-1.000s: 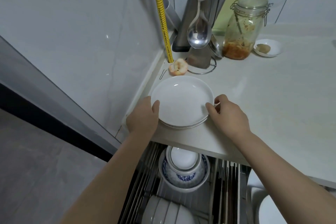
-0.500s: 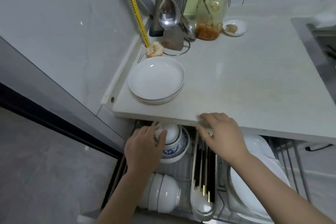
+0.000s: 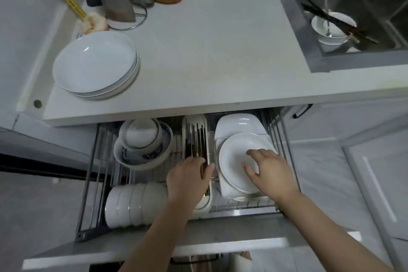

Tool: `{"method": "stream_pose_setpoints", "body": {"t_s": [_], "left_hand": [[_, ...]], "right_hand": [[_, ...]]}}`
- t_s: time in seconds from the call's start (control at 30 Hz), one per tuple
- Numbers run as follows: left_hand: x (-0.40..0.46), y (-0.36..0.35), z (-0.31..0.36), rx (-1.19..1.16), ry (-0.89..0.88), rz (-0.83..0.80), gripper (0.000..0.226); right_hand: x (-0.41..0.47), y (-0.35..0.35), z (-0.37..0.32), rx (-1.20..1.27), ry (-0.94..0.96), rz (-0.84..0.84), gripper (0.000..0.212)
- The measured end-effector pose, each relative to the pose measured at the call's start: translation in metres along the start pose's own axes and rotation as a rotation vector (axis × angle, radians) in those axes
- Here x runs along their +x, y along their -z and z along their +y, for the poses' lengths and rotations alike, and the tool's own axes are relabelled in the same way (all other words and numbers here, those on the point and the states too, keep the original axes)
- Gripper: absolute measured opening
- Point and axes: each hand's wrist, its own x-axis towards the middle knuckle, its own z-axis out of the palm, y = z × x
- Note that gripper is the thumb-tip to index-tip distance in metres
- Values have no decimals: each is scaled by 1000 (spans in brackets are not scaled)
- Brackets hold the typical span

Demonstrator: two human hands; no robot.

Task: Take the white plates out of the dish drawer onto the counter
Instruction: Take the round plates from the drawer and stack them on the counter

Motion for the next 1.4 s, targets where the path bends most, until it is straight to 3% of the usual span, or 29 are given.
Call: {"method": "stream_pose_setpoints", "body": {"t_s": [0.27,0.43,0.6,0.87,1.1,1.4], "left_hand": [[19,-65,37,41,-6,-195,35],[36,-85,40,101,100,-266,48],[48,-94,40,167,124,-330,43],[50,-97,41,176,84,-388,46],[48,-90,43,-50,180,-429,39],[31,-44,42,-201,196,-294,31]], "right_hand": [[-11,-29,71,-17,-244,-153,38],[3,-44,88,-53,-356,-260,34],[20,-59,90,-72,-426,-311,29],[25,-68,87,-91,-462,-303,47],[26,-54,80,23,-556,-306,32],[17,-20,62,157,-565,-183,27]]}}
